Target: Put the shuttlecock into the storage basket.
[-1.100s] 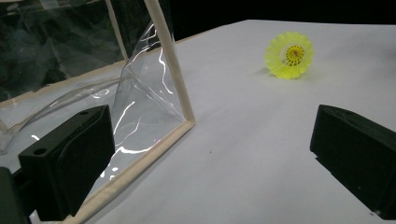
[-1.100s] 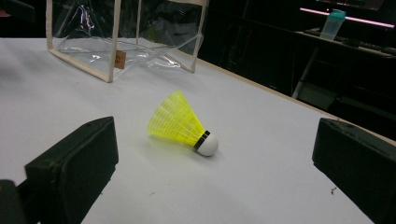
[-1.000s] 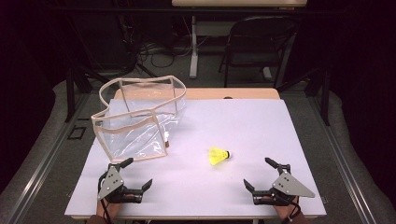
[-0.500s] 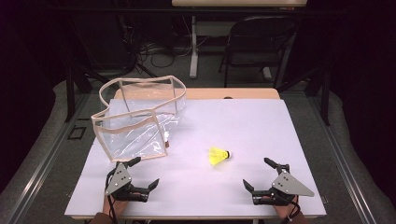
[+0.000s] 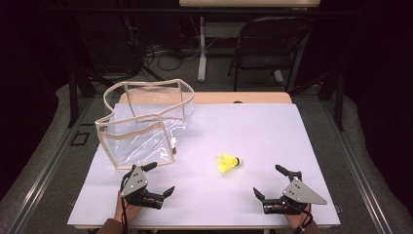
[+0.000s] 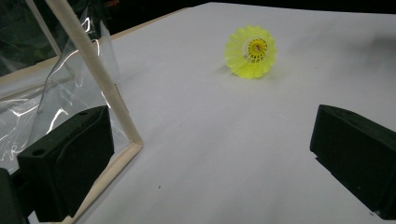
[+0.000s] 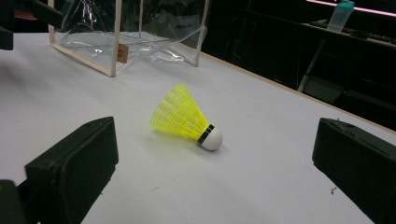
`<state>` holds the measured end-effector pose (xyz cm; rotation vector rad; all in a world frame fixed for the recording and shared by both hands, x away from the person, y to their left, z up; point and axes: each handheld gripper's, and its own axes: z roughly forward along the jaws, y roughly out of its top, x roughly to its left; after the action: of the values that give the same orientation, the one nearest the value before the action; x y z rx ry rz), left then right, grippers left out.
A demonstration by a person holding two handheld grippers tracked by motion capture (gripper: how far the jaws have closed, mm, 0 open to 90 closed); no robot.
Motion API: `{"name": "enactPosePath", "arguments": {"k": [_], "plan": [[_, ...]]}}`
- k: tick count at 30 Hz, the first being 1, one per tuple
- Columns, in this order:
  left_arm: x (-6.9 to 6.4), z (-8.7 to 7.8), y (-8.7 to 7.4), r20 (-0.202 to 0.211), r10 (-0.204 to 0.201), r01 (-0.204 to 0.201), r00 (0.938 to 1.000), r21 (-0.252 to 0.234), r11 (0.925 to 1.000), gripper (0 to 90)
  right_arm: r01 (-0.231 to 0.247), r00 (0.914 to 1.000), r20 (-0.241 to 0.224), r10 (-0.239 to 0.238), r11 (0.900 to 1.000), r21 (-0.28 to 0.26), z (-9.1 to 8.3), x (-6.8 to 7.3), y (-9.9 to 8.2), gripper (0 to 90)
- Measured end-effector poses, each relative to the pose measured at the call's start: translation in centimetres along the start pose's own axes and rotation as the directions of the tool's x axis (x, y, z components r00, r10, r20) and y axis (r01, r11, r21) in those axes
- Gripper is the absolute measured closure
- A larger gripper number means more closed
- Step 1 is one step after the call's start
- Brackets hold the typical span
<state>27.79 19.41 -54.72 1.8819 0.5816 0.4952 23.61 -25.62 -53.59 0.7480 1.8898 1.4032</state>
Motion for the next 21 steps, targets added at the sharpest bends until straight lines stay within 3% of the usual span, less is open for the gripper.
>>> {"name": "enactPosePath", "arguments": {"k": [21], "plan": [[-0.4,2.7,1.9,0.059,0.046,-0.047,0.9972,0.013,0.9988,0.0,-0.007,1.0,-0.003,0.007,0.9999,0.01,0.0,-0.1,-0.1,0.0]]}}
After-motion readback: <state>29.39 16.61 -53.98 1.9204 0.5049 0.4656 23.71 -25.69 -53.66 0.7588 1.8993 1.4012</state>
